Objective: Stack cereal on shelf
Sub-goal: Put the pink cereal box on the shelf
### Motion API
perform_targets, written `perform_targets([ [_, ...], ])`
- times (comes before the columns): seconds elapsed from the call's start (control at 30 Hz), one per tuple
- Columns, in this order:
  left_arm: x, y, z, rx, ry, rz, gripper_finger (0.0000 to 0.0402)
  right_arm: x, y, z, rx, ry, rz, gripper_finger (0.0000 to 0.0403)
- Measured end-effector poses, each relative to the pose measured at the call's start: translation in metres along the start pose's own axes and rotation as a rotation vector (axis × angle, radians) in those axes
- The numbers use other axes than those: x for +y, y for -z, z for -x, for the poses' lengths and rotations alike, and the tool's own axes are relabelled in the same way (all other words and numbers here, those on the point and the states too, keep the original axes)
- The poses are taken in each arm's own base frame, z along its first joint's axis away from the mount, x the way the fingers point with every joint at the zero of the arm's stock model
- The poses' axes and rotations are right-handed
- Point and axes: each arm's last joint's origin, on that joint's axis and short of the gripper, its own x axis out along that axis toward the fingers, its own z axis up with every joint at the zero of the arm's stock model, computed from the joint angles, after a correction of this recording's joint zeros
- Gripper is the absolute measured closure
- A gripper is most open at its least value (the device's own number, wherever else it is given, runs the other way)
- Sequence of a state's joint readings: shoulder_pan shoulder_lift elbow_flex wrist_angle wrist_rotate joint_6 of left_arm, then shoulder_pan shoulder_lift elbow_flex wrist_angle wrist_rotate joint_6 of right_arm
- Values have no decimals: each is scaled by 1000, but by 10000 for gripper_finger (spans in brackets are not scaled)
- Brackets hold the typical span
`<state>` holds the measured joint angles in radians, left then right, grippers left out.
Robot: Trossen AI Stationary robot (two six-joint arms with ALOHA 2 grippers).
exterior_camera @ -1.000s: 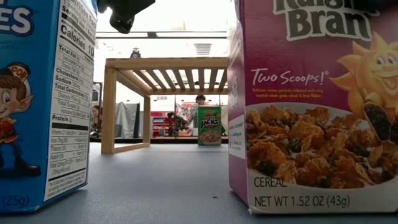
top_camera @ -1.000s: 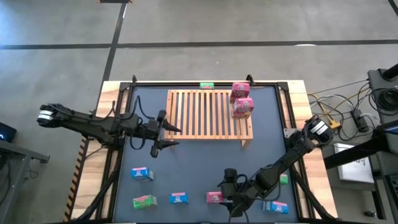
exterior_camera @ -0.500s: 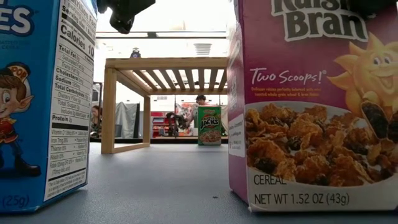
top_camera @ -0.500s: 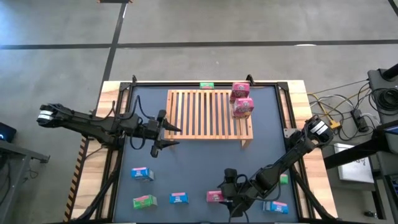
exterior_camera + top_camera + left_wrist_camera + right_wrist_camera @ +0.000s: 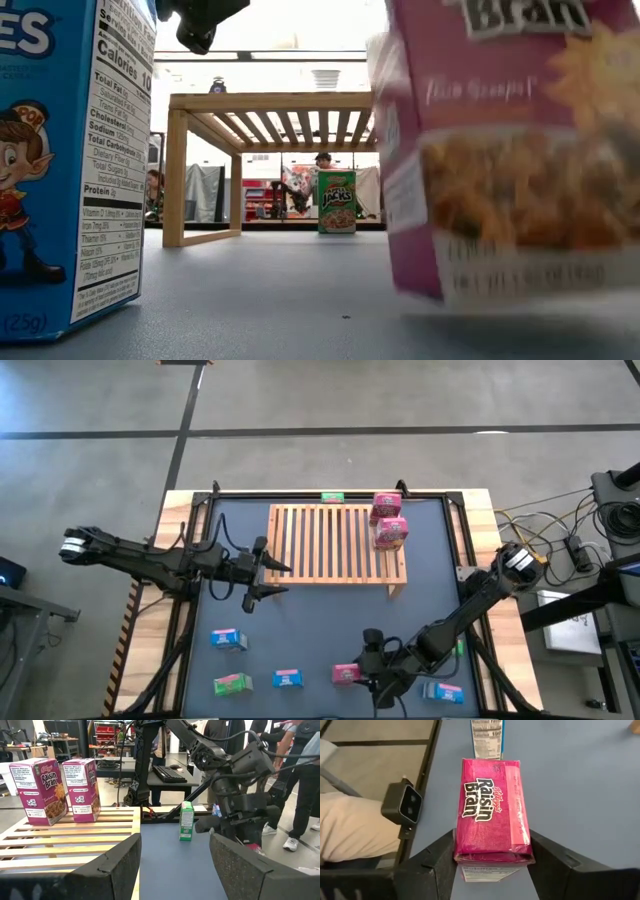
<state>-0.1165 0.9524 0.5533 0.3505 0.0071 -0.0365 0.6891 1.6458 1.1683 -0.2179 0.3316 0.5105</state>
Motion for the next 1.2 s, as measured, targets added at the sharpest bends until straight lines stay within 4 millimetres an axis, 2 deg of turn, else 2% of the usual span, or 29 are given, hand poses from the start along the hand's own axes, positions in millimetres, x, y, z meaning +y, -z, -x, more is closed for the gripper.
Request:
perform_targets([
  [0.23,0,0,0,2,0,0,183,-2,-11,20,-37,-19,16,217],
  [0.33,0,0,0,2,0,0,183,-5,-17,36,-55,-17,52,217],
  [0.47,0,0,0,3,0,0,183,-16,-28,70,-103,82,119,218],
  [0.63,0,1,0,8,0,0,183,-36,-39,127,-224,183,198,218],
  [0.77,0,1,0,9,0,0,183,-58,-40,167,-303,196,233,218],
  [0.93,0,1,0,11,-1,-1,183,-86,-32,211,-374,208,229,218],
  [1.07,0,1,0,11,-1,-1,183,-104,-23,237,-390,226,207,218],
  [1.2,0,1,0,11,-1,-1,183,-113,-20,247,-394,248,202,218],
])
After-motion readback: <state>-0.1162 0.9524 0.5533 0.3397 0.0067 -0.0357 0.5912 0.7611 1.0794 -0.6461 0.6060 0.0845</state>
